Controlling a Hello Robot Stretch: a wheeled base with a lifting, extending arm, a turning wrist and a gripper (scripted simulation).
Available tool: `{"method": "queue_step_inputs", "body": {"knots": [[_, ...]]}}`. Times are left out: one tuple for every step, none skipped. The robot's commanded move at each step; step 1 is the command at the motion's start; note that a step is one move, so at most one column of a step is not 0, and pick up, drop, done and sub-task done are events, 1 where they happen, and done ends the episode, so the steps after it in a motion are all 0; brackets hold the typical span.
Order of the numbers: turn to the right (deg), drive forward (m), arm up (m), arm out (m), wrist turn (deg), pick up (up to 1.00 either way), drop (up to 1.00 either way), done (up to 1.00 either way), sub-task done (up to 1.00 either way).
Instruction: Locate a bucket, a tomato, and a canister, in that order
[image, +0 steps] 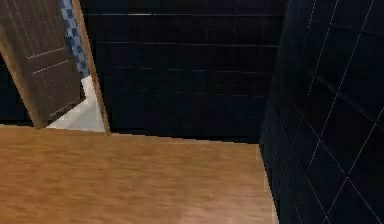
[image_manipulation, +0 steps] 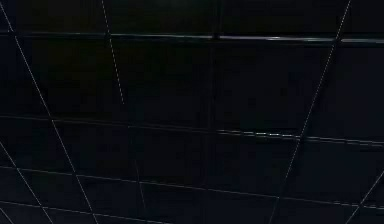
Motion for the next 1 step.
{"method": "queue_step_inputs", "body": {"knots": [[-45.0, 0.0, 0.0, 0.0, 0.0, 0.0, 0.0, 0.0, 0.0]]}}
